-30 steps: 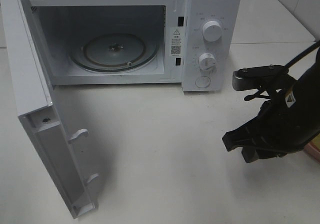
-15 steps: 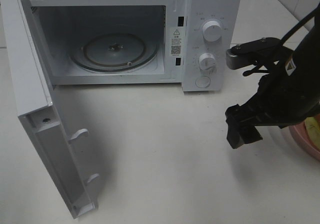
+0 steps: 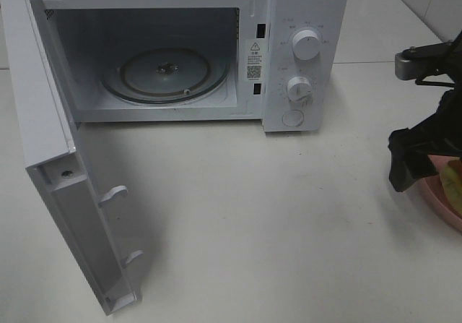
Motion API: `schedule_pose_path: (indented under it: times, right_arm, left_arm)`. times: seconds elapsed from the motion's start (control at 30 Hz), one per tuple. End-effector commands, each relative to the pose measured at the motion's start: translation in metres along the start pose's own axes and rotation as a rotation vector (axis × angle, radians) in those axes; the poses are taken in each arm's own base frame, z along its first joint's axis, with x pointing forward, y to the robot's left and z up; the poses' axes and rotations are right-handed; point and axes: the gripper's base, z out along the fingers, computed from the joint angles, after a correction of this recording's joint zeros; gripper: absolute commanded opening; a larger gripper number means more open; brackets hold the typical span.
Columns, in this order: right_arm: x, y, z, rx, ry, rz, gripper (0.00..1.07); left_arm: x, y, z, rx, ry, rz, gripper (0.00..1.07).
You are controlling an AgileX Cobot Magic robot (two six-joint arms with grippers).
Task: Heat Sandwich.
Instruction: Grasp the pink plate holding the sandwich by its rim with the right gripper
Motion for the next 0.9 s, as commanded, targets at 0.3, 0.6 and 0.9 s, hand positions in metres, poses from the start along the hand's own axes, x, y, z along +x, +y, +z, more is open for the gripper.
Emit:
schedule_pose_path:
  times: [0.3,0.6,0.9]
  right_arm:
    - [-0.004,-0.025,0.013,0.021,0.018,0.062,0.91]
    - [-0.013,-0.025,0.049,0.027,0.069,0.048,0.9]
    - [-0.016,-0.027,0.074,0.051,0.108,0.038,0.88]
  left_arm:
    - [0.002,-0.001,-0.003,0.006,-0.031,-0.004,1.0]
    - [0.002,-0.001,-0.003,0.006,-0.031,-0.004,1.0]
    - [0.002,-0.001,-0.003,0.006,-0.031,-0.004,1.0]
